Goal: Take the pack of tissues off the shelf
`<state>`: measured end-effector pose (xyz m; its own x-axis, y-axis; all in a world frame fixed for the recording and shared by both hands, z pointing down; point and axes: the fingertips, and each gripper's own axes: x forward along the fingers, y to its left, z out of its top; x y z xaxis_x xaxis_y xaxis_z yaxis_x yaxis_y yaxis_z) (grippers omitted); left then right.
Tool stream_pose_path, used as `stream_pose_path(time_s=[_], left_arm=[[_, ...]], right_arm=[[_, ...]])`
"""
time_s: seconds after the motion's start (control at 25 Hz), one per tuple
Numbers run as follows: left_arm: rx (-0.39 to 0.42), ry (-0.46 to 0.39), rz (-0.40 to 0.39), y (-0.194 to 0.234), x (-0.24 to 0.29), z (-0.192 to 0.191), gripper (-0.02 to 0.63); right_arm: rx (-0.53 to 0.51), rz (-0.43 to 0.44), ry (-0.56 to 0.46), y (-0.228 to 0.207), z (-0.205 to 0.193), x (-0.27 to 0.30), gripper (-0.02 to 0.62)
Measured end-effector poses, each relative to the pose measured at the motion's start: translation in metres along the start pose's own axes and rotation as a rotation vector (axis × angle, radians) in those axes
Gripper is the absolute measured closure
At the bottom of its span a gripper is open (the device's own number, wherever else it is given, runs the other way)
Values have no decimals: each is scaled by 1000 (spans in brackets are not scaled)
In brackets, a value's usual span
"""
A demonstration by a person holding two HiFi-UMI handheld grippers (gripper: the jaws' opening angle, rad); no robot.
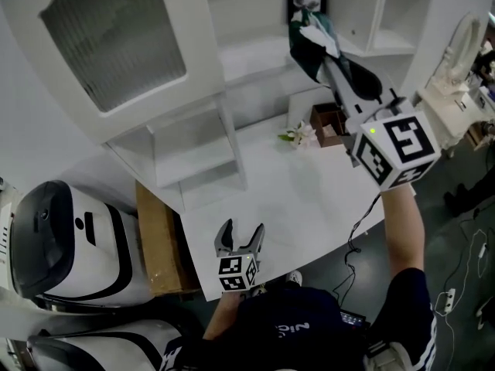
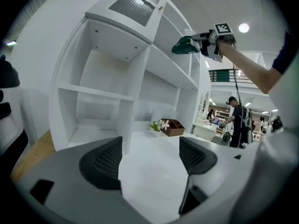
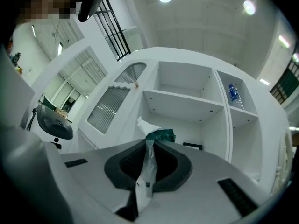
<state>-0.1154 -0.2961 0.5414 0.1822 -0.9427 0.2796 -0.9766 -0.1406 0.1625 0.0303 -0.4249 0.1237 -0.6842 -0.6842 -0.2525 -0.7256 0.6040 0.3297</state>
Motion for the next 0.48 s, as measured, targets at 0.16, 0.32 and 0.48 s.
stream_pose_path(time_s=[0.16, 0.32, 0.48], left_arm=[[-1, -2, -17, -3, -3, -2, 225], [-2, 17, -40, -7, -4, -11, 225], [-6, 22, -62, -12, -7, -16, 225]], right_arm=[[-19, -5, 3, 12, -2, -26, 574], [-5, -7, 8, 24, -7, -52, 574], [-8, -17, 24, 35, -18, -71, 575]])
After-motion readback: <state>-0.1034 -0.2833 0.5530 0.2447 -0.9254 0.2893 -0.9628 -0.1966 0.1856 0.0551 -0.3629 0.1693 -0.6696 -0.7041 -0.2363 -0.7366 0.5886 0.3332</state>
